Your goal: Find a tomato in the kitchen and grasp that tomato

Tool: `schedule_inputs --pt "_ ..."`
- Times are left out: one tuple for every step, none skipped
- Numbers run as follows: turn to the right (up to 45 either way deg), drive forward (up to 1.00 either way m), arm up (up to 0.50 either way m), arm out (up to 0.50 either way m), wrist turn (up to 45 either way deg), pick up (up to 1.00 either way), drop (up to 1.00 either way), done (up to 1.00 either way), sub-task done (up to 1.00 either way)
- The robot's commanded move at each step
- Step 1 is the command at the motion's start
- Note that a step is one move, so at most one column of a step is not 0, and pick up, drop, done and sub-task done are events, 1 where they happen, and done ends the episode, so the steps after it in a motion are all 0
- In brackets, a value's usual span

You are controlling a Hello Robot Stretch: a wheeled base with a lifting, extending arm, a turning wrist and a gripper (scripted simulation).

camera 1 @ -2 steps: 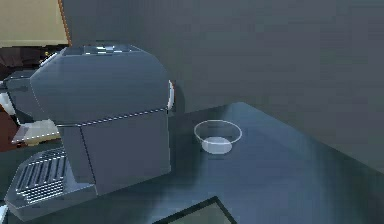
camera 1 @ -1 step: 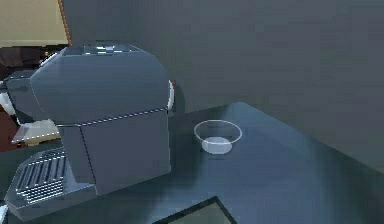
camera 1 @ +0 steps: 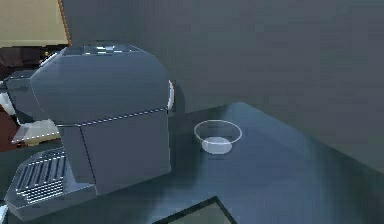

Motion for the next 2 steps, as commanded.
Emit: schedule_inputs --pt "0.0 0.00 0.00 0.44 0.0 0.00 0.00 0.00 0.00" --pt "0.0 0.00 0.00 0.00 45.0 0.00 0.00 0.00 0.00"
